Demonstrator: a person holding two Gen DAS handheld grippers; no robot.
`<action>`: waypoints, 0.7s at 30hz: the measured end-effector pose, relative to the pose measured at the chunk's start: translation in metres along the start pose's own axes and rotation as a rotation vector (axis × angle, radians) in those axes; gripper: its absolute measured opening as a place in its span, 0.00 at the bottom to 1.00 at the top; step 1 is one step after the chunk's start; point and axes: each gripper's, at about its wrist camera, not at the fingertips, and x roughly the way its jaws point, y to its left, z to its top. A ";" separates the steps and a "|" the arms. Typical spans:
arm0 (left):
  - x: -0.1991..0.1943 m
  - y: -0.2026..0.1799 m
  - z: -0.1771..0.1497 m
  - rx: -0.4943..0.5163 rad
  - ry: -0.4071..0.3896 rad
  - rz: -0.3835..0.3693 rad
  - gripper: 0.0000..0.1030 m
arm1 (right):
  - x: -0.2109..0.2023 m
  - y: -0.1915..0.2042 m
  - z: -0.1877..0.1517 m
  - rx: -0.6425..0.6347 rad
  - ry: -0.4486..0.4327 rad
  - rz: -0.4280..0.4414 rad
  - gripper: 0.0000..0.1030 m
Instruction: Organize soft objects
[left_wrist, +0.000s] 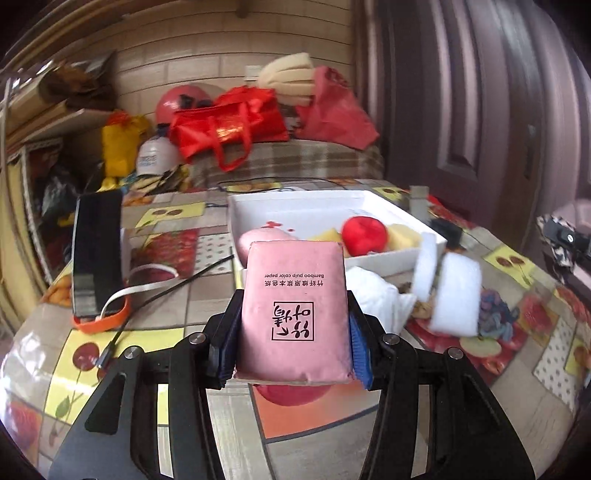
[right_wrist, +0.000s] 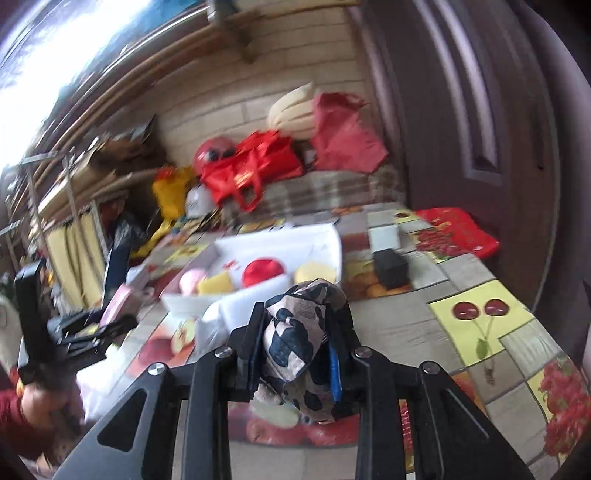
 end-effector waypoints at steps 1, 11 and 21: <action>0.003 0.000 0.000 -0.041 -0.002 0.020 0.48 | 0.004 -0.003 0.001 0.071 -0.018 -0.011 0.28; 0.007 -0.035 0.004 0.025 -0.076 0.026 0.48 | 0.046 0.081 -0.024 -0.062 0.010 0.036 0.27; 0.032 -0.010 0.017 0.005 -0.077 0.107 0.48 | 0.045 0.012 -0.001 -0.110 -0.049 -0.203 0.28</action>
